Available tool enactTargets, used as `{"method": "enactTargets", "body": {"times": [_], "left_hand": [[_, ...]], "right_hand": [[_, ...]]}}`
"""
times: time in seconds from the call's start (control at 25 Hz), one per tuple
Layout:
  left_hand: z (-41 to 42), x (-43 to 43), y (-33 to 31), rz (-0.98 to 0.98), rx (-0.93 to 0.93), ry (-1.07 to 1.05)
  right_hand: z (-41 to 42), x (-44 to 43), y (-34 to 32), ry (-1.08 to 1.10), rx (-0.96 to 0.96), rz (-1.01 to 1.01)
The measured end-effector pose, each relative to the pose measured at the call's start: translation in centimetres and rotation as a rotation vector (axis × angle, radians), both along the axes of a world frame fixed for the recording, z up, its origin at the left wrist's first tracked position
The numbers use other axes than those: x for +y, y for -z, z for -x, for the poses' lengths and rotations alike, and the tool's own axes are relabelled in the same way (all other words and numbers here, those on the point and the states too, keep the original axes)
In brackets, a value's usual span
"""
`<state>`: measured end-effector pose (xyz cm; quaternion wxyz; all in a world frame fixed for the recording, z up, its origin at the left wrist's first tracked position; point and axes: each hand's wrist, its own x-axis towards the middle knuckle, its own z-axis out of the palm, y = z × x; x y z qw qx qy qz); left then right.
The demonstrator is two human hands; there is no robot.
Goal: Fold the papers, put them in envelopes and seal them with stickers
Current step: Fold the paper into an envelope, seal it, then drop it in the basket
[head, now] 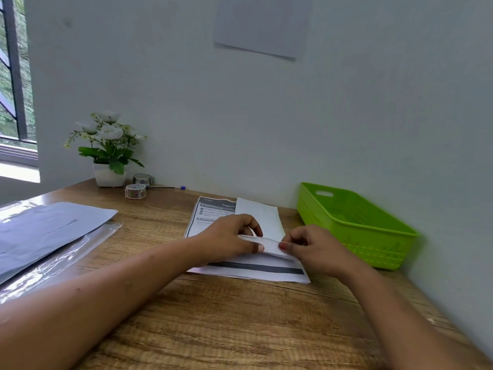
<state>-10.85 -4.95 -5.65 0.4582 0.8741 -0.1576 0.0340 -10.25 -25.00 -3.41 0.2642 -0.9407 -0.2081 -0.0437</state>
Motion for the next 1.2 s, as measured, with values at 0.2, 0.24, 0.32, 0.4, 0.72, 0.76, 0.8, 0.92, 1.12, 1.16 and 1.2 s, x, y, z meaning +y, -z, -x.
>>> {"method": "enactTargets", "body": {"times": [0.2,0.24,0.32,0.4,0.72,0.76,0.8,0.92,1.12,1.16,1.2], "left_hand": [[0.1,-0.2,-0.1,0.03,-0.024,-0.077],[0.1,-0.2,-0.1,0.031,-0.018,-0.09],[-0.1,-0.1,0.1,0.023,-0.023,-0.122],[-0.3,0.0,0.2,0.037,-0.02,-0.147],[-0.5,0.3,-0.3,0.141,0.06,-0.056],[-0.4,0.2,-0.4,0.147,0.058,-0.058],[-0.3,0.2,-0.5,0.154,0.047,-0.058],[0.1,0.3,-0.9,-0.032,-0.093,0.014],[0.2,0.4,-0.8,-0.605,-0.376,-0.055],[0.2,0.4,-0.6,-0.549,-0.379,-0.064],[0.2,0.4,-0.5,-0.487,-0.359,-0.059]], "right_hand": [[-0.3,0.2,0.4,0.005,-0.036,-0.012],[-0.1,0.4,0.4,0.003,-0.073,-0.014],[0.5,1.0,0.4,-0.05,-0.177,-0.013],[1.1,2.1,0.2,-0.154,-0.224,-0.029],[1.4,3.0,1.0,-0.149,-0.323,0.187],[1.3,2.8,1.0,-0.14,-0.338,0.203],[1.1,2.6,0.9,-0.131,-0.351,0.209],[1.0,2.5,0.8,-0.091,-0.421,0.212],[0.8,2.8,0.6,-0.055,-0.493,0.197],[0.8,2.7,0.5,-0.053,-0.47,0.185],[0.8,2.6,0.3,-0.049,-0.44,0.176]]}}
